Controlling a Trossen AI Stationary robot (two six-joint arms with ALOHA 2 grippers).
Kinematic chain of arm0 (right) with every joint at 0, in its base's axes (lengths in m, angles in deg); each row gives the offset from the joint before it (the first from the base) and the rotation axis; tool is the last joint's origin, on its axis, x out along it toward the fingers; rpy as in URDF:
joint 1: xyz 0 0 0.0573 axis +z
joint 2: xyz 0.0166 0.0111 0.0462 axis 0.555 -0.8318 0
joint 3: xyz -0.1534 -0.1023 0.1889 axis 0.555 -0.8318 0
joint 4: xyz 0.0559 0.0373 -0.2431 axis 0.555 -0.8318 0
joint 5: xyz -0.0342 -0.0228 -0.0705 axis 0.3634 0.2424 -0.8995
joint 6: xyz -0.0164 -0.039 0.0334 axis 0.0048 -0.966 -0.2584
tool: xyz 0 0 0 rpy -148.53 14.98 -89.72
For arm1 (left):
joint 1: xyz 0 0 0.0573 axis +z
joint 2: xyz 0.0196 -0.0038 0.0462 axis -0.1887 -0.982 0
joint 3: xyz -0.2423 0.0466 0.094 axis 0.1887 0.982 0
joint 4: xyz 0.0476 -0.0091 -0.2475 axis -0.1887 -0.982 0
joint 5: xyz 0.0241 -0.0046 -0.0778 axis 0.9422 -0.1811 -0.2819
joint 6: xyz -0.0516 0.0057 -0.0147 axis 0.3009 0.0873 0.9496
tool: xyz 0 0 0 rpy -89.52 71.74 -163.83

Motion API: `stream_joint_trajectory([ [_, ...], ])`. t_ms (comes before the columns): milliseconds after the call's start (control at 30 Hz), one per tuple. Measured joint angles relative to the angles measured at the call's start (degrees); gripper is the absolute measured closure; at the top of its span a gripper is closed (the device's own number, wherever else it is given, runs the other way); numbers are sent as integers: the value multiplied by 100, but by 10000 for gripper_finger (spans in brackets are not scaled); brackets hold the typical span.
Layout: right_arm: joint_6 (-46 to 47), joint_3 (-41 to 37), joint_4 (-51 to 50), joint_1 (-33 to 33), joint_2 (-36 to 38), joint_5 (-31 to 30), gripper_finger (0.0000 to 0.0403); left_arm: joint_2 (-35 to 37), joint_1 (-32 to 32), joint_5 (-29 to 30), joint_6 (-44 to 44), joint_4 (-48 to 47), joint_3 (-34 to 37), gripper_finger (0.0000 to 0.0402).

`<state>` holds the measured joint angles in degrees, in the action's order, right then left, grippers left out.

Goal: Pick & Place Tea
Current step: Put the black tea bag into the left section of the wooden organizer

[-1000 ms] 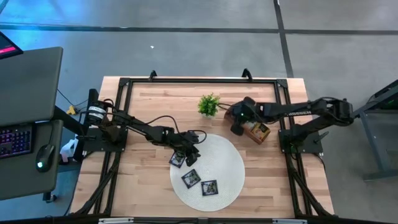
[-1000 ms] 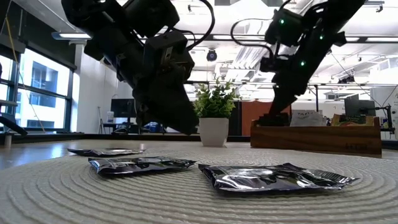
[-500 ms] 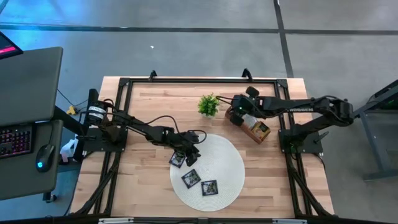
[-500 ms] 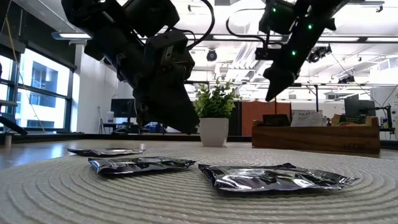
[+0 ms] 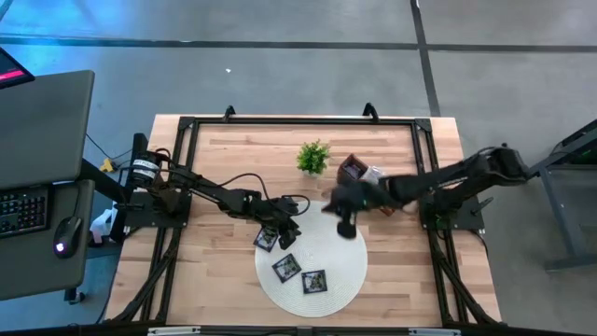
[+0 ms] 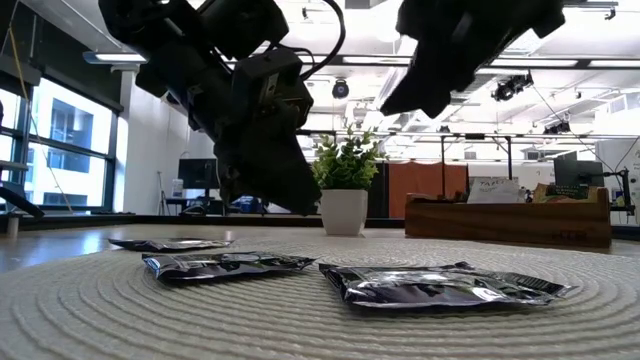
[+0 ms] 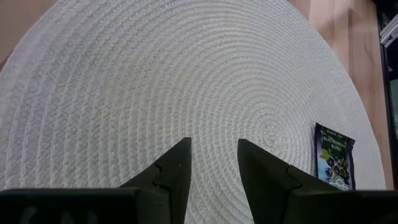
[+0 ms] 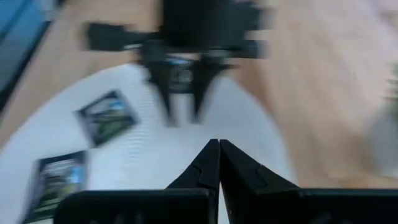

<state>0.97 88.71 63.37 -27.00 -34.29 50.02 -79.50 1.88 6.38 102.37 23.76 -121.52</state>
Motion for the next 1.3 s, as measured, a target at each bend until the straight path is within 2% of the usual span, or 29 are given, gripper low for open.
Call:
stream_joint_trajectory([
  [167,107,-2,660,864,-615,-20,397,0,0,115,0,8,0,273],
  [300,412,-2,1057,1307,-1080,344,379,0,0,119,17,15,0,273],
  [633,1250,181,1516,1794,-2245,321,282,0,0,128,22,54,0,273],
  [800,1251,375,1623,2007,-2554,287,257,0,0,88,17,52,0,273],
  [1100,1385,403,1778,2243,-3081,-36,257,0,0,84,0,39,0,273],
  [1300,747,398,1557,2256,-3103,-113,301,0,0,83,0,26,0,273],
])
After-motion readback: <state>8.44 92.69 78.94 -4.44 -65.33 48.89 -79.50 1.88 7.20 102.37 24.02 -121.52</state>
